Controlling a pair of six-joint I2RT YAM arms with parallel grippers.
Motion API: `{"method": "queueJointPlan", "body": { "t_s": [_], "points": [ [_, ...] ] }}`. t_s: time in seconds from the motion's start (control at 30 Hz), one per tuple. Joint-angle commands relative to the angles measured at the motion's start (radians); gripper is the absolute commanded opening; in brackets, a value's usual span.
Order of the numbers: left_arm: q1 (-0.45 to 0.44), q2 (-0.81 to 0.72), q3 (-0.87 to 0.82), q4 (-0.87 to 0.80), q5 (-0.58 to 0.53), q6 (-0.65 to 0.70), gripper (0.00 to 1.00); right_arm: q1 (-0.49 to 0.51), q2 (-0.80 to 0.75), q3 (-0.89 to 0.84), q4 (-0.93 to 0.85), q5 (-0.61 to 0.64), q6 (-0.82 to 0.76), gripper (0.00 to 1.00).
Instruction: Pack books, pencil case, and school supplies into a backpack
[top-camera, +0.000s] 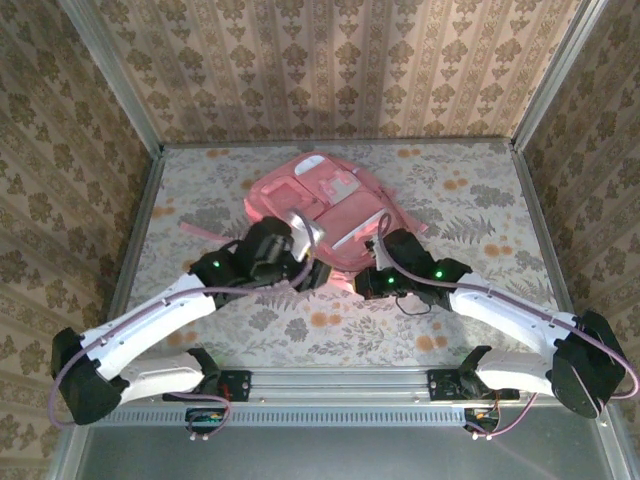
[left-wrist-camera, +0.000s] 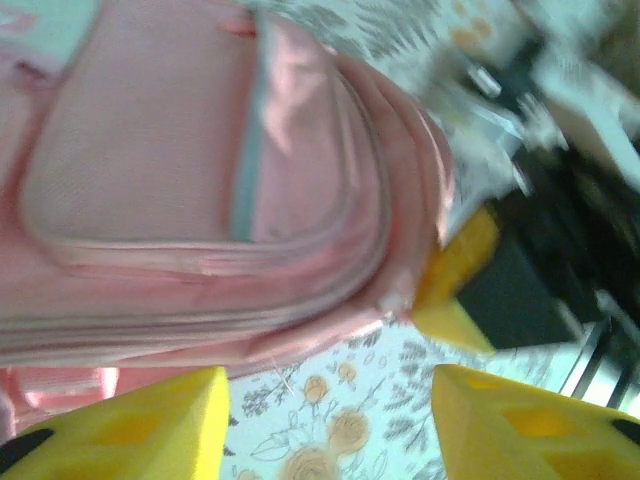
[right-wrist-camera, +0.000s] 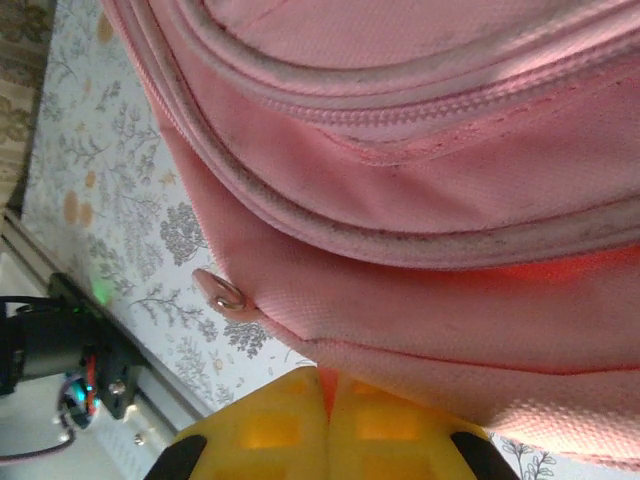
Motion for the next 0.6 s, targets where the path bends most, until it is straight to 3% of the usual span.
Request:
{"method": "queueJointPlan", "body": {
  "t_s": [0.0, 0.2, 0.37, 0.57],
  "points": [
    [-0.124, 0.007, -0.035, -0.028, -0.171, 0.419, 0.62, -0.048, -0.056, 0.039, -0.001, -0.157, 0.033, 0.0],
    [-0.203, 0.057, -0.071, 0.049, -0.224, 0.663, 0.6, -0.087, -0.095, 0.036, 0.01, -0.272, 0.088, 0.0],
    [-0.198, 0.043, -0.097, 0.095, -0.233, 0.745, 0.52, -0.108, -0.139, 0.058, 0.043, -0.328, 0.136, 0.0],
    [-0.16, 0.06, -0.109, 0.158, -0.223, 0.793, 0.58, -0.11, -0.172, 0.111, 0.037, -0.365, 0.153, 0.0]
  ]
}}
